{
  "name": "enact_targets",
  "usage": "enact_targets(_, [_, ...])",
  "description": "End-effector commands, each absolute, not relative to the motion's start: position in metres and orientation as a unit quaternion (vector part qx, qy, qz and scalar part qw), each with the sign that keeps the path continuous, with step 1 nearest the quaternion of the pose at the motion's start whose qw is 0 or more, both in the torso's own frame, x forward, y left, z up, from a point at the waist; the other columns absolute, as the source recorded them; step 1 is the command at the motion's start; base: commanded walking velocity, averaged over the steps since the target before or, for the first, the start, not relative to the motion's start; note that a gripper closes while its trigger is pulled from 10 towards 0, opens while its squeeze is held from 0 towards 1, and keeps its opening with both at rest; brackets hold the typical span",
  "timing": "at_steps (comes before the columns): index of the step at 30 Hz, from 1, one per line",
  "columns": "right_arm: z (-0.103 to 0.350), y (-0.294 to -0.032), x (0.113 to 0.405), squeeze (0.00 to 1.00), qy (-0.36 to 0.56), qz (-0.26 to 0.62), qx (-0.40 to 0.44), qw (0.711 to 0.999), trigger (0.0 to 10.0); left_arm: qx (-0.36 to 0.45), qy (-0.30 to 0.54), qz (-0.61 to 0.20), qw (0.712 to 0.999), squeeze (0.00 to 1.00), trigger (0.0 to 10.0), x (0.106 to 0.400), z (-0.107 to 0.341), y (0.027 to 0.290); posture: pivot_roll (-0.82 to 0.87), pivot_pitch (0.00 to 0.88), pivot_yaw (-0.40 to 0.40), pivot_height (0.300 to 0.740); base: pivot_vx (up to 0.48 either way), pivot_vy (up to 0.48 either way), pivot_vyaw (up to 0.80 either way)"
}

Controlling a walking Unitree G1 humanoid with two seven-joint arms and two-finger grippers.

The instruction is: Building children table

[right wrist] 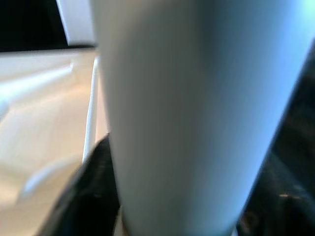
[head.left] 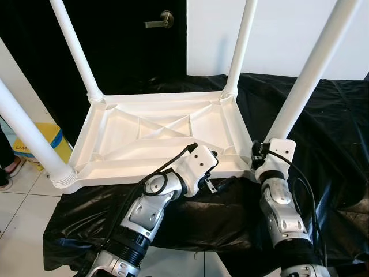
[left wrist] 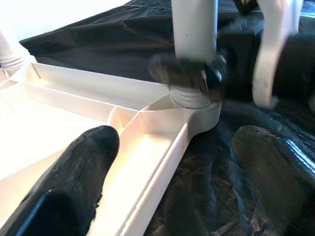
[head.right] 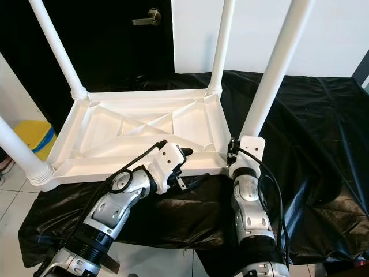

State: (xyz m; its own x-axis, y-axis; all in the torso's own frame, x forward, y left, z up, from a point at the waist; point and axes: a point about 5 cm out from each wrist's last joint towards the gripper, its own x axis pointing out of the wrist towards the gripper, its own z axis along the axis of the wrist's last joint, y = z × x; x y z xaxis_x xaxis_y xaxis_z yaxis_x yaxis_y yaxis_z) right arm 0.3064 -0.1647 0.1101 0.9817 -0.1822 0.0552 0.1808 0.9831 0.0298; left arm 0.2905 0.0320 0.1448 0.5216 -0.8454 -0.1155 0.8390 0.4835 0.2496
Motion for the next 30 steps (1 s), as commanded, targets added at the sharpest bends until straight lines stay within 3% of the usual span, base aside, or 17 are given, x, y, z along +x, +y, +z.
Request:
enact_targets(1, [0.106, -0.166, 0.306, 1.00, -0.018, -0.091, 0.016, 0.996, 10.0, 0.138, -0.009, -0.456, 0.879, 0.00, 10.0, 0.294, 0.143, 0.036, -0.12, 0.000, -0.015, 0.740, 0.000, 0.000, 0.00])
enact_targets(12, [0.118, -0.184, 0.296, 1.00, -0.065, 0.032, 0.008, 0.997, 10.0, 0.146, -0.015, -0.451, 0.880, 0.00, 10.0, 0.301, 0.146, 0.039, -0.13, 0.000, -0.007, 0.740, 0.000, 0.000, 0.00])
enact_targets(13, [0.118, -0.184, 0.294, 0.61, -0.064, 0.062, 0.004, 0.996, 10.0, 0.148, -0.014, -0.453, 0.879, 0.00, 10.0, 0.301, 0.146, 0.039, -0.13, 0.000, -0.004, 0.740, 0.000, 0.000, 0.00])
enact_targets(15, [0.118, -0.184, 0.293, 0.61, -0.064, 0.083, 0.001, 0.994, 10.0, 0.149, -0.013, -0.454, 0.878, 0.00, 10.0, 0.300, 0.145, 0.039, -0.13, 0.000, -0.004, 0.740, 0.000, 0.000, 0.00])
enact_targets(16, [0.118, -0.185, 0.294, 0.00, -0.062, 0.109, -0.008, 0.992, 10.0, 0.149, -0.012, -0.456, 0.877, 0.00, 10.0, 0.300, 0.145, 0.039, -0.14, 0.000, 0.000, 0.740, 0.000, 0.000, 0.00])
enact_targets(23, [0.118, -0.190, 0.310, 0.00, -0.039, 0.187, -0.034, 0.981, 10.0, 0.155, -0.013, -0.460, 0.874, 0.00, 10.0, 0.301, 0.145, 0.037, -0.13, 0.000, 0.002, 0.740, 0.000, 0.000, 0.00])
enact_targets(24, [0.118, -0.192, 0.315, 0.00, -0.032, 0.196, -0.046, 0.979, 7.1, 0.155, -0.015, -0.460, 0.874, 0.00, 10.0, 0.302, 0.146, 0.037, -0.12, 0.000, -0.002, 0.740, 0.000, 0.000, 0.00])
enact_targets(26, [0.118, -0.193, 0.316, 0.00, -0.030, 0.196, -0.049, 0.979, 7.1, 0.155, -0.016, -0.460, 0.874, 0.00, 10.0, 0.302, 0.147, 0.037, -0.12, 0.000, -0.003, 0.740, 0.000, 0.000, 0.00])
enact_targets(27, [0.117, -0.194, 0.317, 0.00, -0.026, 0.196, -0.056, 0.979, 0.0, 0.157, -0.017, -0.459, 0.875, 0.00, 10.0, 0.302, 0.147, 0.037, -0.11, 0.000, -0.008, 0.740, 0.000, 0.000, 0.00])
enact_targets(30, [0.116, -0.195, 0.317, 0.00, -0.023, 0.198, -0.062, 0.978, 0.0, 0.158, -0.018, -0.458, 0.875, 0.00, 10.0, 0.302, 0.147, 0.037, -0.11, 0.000, -0.008, 0.740, 0.000, 0.000, 0.00])
